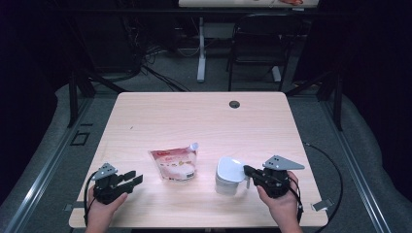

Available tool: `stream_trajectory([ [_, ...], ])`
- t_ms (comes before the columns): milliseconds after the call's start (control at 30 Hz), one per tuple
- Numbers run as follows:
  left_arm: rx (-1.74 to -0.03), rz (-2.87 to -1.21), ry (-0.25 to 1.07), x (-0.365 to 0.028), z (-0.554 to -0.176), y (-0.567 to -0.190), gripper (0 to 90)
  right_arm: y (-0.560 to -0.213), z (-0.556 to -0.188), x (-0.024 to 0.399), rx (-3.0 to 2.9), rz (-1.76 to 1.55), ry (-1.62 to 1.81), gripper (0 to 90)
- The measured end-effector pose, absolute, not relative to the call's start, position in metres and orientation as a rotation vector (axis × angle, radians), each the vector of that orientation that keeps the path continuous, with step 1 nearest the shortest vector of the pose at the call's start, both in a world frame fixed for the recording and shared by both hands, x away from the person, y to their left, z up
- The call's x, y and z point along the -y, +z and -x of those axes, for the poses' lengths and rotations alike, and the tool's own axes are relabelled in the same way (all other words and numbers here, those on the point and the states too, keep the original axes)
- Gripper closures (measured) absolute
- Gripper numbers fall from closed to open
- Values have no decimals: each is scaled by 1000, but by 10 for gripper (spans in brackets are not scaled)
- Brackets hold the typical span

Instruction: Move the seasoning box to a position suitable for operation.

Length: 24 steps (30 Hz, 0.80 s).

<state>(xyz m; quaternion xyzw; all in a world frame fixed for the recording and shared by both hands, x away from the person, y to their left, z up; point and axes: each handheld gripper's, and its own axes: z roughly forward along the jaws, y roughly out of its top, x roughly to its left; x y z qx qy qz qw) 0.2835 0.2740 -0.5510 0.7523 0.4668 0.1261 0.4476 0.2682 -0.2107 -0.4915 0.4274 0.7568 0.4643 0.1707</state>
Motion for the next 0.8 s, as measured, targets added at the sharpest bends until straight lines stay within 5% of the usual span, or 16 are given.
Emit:
stream_trajectory([
  [800, -1158, -1860, 314, -274, -284, -551, 583, -493, -268, 214, -2142, -1236, 1338, 900],
])
